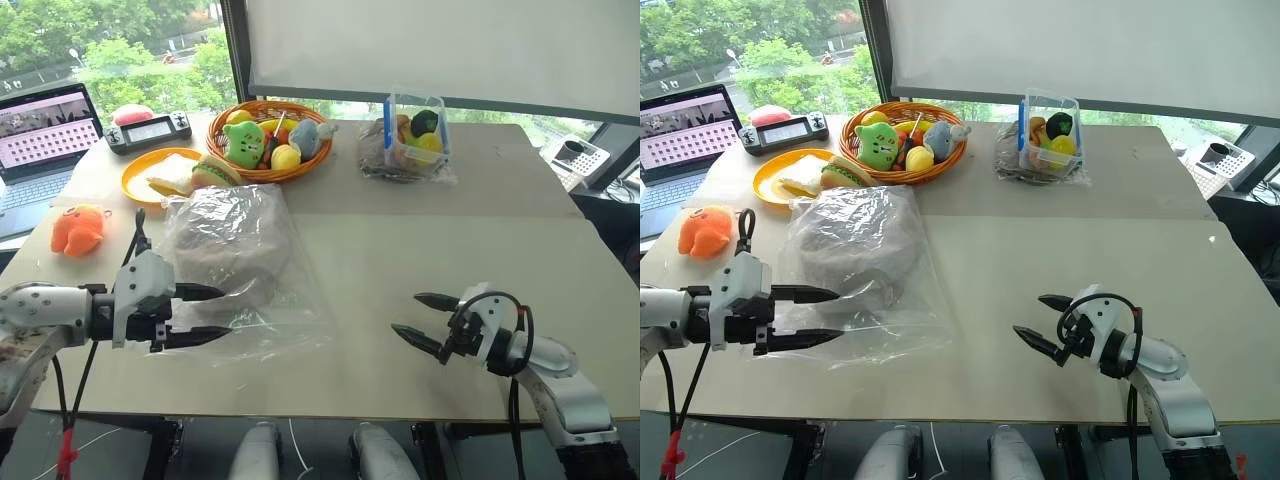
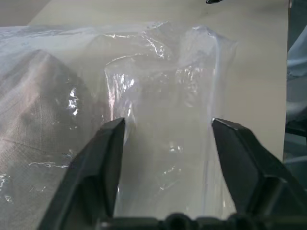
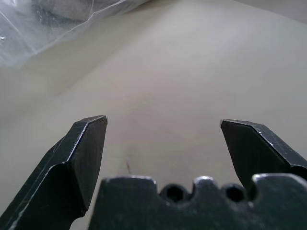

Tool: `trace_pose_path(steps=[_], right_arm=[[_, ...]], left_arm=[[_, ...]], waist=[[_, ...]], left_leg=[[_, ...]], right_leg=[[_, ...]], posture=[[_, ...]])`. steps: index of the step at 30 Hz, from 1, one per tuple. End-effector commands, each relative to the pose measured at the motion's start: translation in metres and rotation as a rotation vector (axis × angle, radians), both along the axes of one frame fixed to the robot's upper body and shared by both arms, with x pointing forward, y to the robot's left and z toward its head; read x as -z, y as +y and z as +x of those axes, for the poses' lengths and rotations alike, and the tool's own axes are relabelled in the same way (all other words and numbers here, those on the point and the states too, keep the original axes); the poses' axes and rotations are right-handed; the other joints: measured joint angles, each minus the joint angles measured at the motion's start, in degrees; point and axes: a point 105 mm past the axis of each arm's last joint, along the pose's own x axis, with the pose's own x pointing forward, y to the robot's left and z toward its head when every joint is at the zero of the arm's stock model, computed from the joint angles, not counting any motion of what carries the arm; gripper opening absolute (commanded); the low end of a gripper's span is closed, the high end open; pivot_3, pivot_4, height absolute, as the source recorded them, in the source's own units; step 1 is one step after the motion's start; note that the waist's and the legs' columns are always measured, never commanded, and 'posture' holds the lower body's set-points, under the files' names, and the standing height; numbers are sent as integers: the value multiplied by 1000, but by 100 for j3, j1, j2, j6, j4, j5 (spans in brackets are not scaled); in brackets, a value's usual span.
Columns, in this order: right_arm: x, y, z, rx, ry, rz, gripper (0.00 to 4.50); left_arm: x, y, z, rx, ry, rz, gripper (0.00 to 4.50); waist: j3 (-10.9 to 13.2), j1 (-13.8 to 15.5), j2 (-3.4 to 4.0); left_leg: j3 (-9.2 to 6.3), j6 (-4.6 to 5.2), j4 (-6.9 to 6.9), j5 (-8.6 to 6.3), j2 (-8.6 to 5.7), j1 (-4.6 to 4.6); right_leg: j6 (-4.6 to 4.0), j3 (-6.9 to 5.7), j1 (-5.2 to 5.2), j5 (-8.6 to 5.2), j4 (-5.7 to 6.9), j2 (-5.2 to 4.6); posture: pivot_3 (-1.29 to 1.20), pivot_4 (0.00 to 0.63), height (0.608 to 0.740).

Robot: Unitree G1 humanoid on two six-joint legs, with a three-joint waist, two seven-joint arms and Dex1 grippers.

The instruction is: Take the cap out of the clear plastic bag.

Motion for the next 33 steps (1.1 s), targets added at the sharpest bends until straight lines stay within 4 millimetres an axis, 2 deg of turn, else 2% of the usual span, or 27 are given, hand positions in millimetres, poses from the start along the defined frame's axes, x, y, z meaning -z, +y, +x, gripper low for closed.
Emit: trace_pose_path(steps=[1,5,10,13,17,18,22,24,25,29,33], right_arm=[[-7,-1,2,5,-37,3,4500],[-7,-1,3,5,-38,6,4500],[-7,0,4,7,-42,12,4500],[-7,1,5,11,-45,13,4500],[-8,1,4,22,-52,14,4500],[-9,0,4,28,-55,14,4500],[-12,-1,4,41,-68,13,4500],[-15,0,3,43,-79,12,4500],[-17,0,2,43,-83,12,4500],[-29,9,-1,19,-115,10,4500],[-54,28,-14,-79,-142,33,4500]], left_arm=[[-12,1,-7,36,19,10,4417],[-6,6,-4,32,-18,105,4417],[9,15,25,-69,-201,247,4417],[16,13,39,-102,-308,278,4417],[19,1,44,-104,-328,219,4417],[19,-4,43,-88,-321,196,3894],[20,-16,42,-67,-296,127,2659],[19,-23,44,-66,-290,93,1849],[18,-27,45,-64,-286,80,1673],[19,-40,52,-81,-246,11,112],[19,-53,64,-139,-195,-78,35]], waist=[[1,1,-1],[2,1,0],[2,7,0],[2,14,0],[3,17,-1],[3,16,-1],[3,14,-1],[3,18,-1],[3,18,-1],[3,28,-1],[3,28,-1]], left_leg=[[0,0,2,0,0,0],[0,0,2,0,0,1],[0,0,2,0,-1,2],[-1,0,4,0,-2,0],[-1,0,4,0,-3,-4],[-2,0,4,0,-3,-4],[-2,0,5,0,-3,-3],[-2,1,6,0,-4,-3],[-3,1,7,0,-4,-3],[-5,1,12,0,-6,-5],[-8,1,13,1,-7,-5]], right_leg=[[1,0,1,0,0,0],[17,0,1,-9,0,-1],[15,0,3,-7,1,-1],[16,0,3,-6,0,0],[2,1,2,4,0,0],[-1,1,2,6,0,0],[1,1,3,6,1,0],[3,1,4,5,3,0],[7,1,4,3,2,0],[23,1,6,-2,2,0],[23,1,6,-1,4,1]], posture=[[0,150,740],[0,150,740],[0,150,740],[0,150,740],[0,150,740],[0,150,740],[0,150,740],[0,150,740],[0,150,740],[0,150,740],[0,150,740]])
